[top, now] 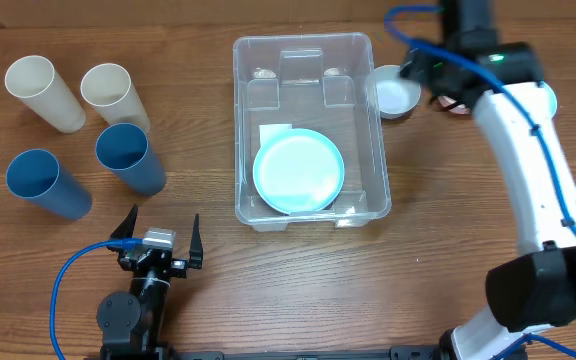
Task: Pack container
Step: 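Release the plate and grasp the grey bowl with the right gripper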
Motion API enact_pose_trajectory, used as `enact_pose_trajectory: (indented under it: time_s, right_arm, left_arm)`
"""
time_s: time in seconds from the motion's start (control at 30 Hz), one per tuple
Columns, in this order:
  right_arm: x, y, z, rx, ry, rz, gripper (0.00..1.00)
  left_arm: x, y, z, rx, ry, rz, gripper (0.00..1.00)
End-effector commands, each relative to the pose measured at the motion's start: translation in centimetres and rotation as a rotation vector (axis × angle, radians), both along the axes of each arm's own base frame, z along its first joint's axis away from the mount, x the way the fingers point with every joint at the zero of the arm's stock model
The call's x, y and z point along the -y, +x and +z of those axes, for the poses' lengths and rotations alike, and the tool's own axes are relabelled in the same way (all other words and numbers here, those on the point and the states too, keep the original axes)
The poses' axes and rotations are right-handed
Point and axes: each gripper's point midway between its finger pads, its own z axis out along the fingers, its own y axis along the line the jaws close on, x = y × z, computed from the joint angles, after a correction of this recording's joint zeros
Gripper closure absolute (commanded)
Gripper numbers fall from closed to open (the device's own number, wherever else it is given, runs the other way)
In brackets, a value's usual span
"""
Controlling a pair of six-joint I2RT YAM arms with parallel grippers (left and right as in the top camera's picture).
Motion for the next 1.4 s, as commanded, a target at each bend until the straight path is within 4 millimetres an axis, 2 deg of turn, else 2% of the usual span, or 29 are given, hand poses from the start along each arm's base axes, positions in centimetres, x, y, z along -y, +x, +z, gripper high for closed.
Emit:
enact_pose_trajectory:
  time_s: [0.0, 0.13, 0.2, 0.33, 0.6, 0.7, 0.87, 0.97, 1.0, 1.2, 1.27, 1.37]
  right_arm:
    - [0.9, 1.6, 0.1, 0.077, 0.007, -0.056, 0.19]
    - [0.9, 3.0, -3.0, 0.1, 0.003, -0.06, 0.19]
    - [1.0, 3.5, -5.5, 0.09, 0.013, -0.077, 0.19]
    - [1.4, 3.8, -9.2, 0.041, 0.064, -0.16, 0.2]
    - [0.7, 4.2, -18.7, -0.128, 0.097, -0.18, 0.27]
    - [0.4, 4.1, -20.1, -0.154, 0.109, -0.178, 0.34]
    - [0.5, 3.9, -20.7, -0.17, 0.107, -0.179, 0.65]
    - [0.5, 3.7, -20.9, -0.181, 0.105, -0.18, 0.94]
    - [0.5, 3.7, -20.9, -0.181, 0.105, -0.179, 0.96]
    - [0.9, 3.5, -20.2, -0.183, 0.101, -0.179, 0.96]
    - [1.2, 3.7, -19.0, -0.166, 0.094, -0.17, 0.96]
    - [2.2, 4.3, -15.6, -0.116, 0.076, -0.159, 0.96]
  left_arm:
    - [0.0, 0.0, 0.0, 0.007, 0.018, -0.005, 0.0]
    - [0.0, 0.0, 0.0, 0.007, 0.018, -0.005, 0.0]
    - [0.0, 0.0, 0.0, 0.007, 0.018, -0.005, 0.0]
    - [0.0, 0.0, 0.0, 0.007, 0.018, -0.005, 0.0]
    - [0.0, 0.0, 0.0, 0.007, 0.018, -0.005, 0.0]
    - [0.0, 0.0, 0.0, 0.007, 0.018, -0.005, 0.0]
    - [0.0, 0.0, 0.0, 0.007, 0.018, -0.005, 0.0]
    - [0.0, 0.0, 0.0, 0.007, 0.018, -0.005, 0.0]
    - [0.0, 0.0, 0.0, 0.007, 0.018, -0.005, 0.0]
    - [0.0, 0.0, 0.0, 0.007, 0.018, -0.005, 0.0]
    - [0.0, 0.0, 0.0, 0.007, 0.018, -0.005, 0.0]
    - [0.0, 0.0, 0.0, 0.007, 0.018, -0.005, 0.0]
